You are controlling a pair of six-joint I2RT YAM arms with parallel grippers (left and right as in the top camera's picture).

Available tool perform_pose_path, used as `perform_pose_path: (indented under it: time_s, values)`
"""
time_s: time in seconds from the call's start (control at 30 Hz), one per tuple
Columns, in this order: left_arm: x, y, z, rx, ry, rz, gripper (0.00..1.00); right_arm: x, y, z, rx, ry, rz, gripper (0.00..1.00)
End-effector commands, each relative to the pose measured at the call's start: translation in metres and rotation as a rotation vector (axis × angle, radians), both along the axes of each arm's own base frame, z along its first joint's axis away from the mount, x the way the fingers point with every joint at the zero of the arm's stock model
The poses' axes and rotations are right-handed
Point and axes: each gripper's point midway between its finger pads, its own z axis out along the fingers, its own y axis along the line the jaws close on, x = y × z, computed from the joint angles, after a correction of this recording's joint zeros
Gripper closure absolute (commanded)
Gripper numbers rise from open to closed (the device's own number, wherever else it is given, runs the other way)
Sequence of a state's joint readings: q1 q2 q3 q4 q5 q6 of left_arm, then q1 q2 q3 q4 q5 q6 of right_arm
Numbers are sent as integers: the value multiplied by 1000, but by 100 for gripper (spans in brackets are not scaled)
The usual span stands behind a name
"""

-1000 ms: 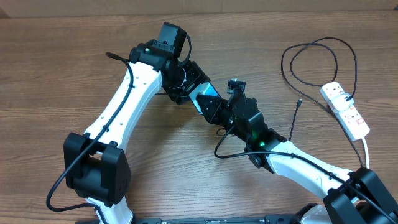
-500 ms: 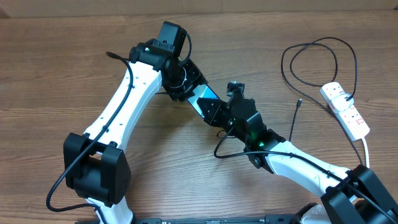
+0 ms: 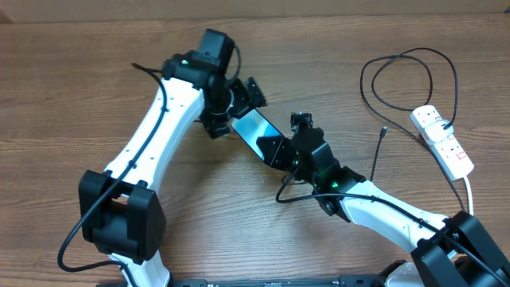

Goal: Plug charger to phone and switch on socket
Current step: 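Open the left gripper and pull it back from the phone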

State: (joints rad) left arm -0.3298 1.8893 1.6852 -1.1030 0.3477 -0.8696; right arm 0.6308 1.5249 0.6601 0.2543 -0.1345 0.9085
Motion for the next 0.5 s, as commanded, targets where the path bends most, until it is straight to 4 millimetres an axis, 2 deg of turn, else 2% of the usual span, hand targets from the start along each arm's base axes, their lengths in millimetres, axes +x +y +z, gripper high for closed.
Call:
perform_pose_path:
  time_s: [0.0, 0.17, 0.27, 0.37, 0.47]
  values:
    - [5, 32, 1, 41, -10, -23, 0, -2, 2, 3, -8, 3, 20, 96]
    - [-15, 74, -3, 79, 90, -42, 0, -13, 12, 4, 32, 41, 87, 96]
    - [-31, 94, 0, 90, 127, -89, 4, -20, 20, 8, 89, 78, 120, 96]
    - [-40, 102, 10, 95, 119, -129, 6, -30, 30, 14, 134, 90, 195, 96]
    - [-48, 107, 24, 125, 77, -167, 6, -41, 41, 30, 210, 84, 300, 96]
